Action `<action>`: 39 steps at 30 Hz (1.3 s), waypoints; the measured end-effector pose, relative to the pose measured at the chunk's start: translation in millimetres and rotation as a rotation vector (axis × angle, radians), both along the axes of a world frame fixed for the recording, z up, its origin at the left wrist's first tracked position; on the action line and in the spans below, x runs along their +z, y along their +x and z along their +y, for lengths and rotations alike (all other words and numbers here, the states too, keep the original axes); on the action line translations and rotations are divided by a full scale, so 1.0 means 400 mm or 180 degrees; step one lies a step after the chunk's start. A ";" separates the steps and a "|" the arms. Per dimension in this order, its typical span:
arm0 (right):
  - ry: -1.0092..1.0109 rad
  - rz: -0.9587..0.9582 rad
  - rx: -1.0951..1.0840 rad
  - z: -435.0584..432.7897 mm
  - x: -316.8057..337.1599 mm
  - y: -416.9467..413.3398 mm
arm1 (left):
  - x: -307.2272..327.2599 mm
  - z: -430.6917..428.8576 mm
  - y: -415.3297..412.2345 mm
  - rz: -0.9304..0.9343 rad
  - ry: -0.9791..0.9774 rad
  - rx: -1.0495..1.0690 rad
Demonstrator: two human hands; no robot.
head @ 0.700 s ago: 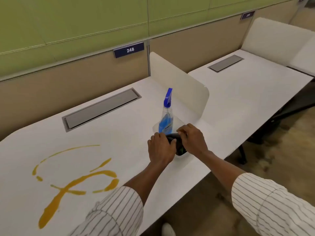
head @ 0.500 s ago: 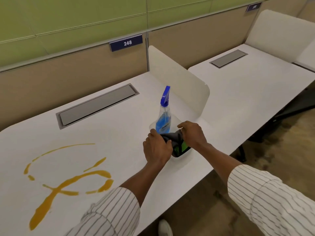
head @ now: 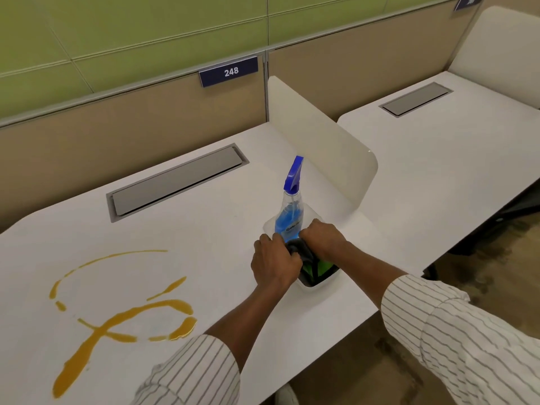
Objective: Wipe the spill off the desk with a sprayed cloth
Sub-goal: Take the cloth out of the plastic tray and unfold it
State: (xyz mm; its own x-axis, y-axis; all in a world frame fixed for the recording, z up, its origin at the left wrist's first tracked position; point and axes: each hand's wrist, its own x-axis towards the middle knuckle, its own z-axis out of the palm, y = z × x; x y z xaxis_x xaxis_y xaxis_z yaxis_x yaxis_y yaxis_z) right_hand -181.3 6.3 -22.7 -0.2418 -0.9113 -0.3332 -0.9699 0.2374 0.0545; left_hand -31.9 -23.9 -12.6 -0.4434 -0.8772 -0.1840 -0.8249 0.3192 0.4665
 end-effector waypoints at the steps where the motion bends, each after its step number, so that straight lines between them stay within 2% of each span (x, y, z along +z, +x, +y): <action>1: -0.0008 0.0015 0.0052 -0.004 0.000 -0.003 | -0.004 -0.002 0.002 0.0057 0.0010 0.0012; 7: 0.0005 0.0133 0.0138 -0.005 0.015 -0.022 | -0.022 0.007 0.008 0.0657 0.0181 0.0308; 14: -0.0437 0.0253 0.0203 0.022 0.071 -0.049 | -0.020 0.001 0.032 0.1632 0.0687 0.0596; 22: -0.1138 -0.0392 -0.0221 0.072 0.221 -0.070 | 0.102 0.037 0.091 0.2547 0.0889 0.0562; 25: -0.1377 -0.0852 -0.0487 0.090 0.264 -0.049 | 0.187 0.051 0.126 0.2886 0.0820 0.0602; 28: -0.1699 -0.1470 -0.0648 0.107 0.295 0.003 | 0.276 0.055 0.173 0.2960 0.0570 0.0681; 36: -0.2431 -0.3835 -0.1028 0.125 0.303 0.271 | 0.339 0.021 0.324 0.1992 -0.0127 0.0747; 39: -0.2498 -0.4246 -0.0850 0.130 0.296 0.352 | 0.346 0.012 0.381 0.1613 -0.0356 0.0787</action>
